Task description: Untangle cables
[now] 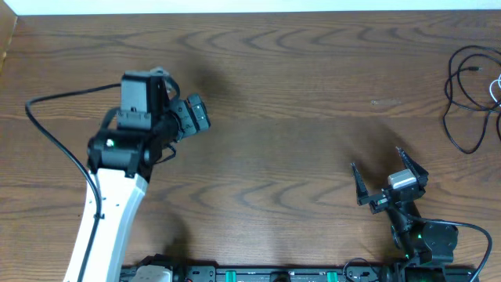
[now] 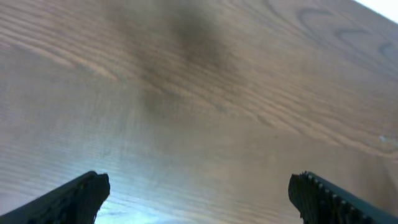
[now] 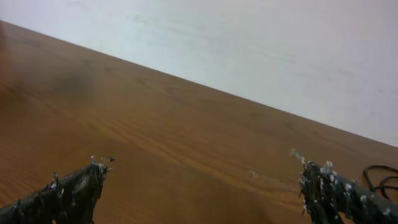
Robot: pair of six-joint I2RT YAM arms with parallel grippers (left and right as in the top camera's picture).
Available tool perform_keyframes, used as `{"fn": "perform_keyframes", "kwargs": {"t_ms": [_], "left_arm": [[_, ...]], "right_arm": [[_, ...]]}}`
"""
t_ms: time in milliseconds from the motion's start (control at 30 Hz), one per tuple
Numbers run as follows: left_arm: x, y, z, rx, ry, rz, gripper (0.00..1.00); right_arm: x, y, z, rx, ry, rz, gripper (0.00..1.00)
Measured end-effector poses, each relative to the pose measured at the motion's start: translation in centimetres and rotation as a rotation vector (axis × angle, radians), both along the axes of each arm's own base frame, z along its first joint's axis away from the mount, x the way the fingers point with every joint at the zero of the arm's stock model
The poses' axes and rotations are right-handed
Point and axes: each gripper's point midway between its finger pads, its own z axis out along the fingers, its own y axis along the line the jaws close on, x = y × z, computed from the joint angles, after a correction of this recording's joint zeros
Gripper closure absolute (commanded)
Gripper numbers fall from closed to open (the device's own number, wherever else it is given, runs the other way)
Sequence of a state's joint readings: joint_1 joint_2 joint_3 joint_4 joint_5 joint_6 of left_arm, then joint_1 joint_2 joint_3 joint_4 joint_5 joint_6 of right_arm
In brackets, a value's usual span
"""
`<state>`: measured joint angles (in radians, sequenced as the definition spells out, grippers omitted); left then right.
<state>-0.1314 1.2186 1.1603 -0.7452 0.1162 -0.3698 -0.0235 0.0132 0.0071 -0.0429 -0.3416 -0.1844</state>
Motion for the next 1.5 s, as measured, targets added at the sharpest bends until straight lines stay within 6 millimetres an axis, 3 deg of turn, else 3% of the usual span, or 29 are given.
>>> {"fn": "perform_keyframes", "kwargs": {"t_ms": [233, 467, 600, 900, 1200, 1500], "left_arm": [[-1.1, 0.5, 0.5, 0.028, -0.283, -0.054, 0.02], [-2.9, 2.3, 1.6, 0.060, -0.584, -0.032, 0.02], [-4.2, 3.2, 1.2, 0.074, -0.701, -0.009, 0.02], [-6.9, 3.8, -3.9, 0.099, -0.751, -0.002, 0.02], [-8.0, 3.8, -7.6, 0.128, -0.760, -0.017, 0.02], [-8.3, 4.2, -6.3, 0.148, -0.807, 0.002, 0.02]], "right_arm": [[0.0, 0.0, 0.0, 0.000, -0.001, 0.002, 0.01], [0.0, 0.0, 0.0, 0.000, -0.001, 0.003, 0.01], [0.0, 0.0, 0.0, 0.000, -0.001, 0.003, 0.01], [0.0, 0.0, 0.0, 0.000, -0.001, 0.003, 0.01], [0.0, 0.0, 0.0, 0.000, -0.001, 0.003, 0.01], [0.0, 0.0, 0.0, 0.000, -0.002, 0.003, 0.01]]}}
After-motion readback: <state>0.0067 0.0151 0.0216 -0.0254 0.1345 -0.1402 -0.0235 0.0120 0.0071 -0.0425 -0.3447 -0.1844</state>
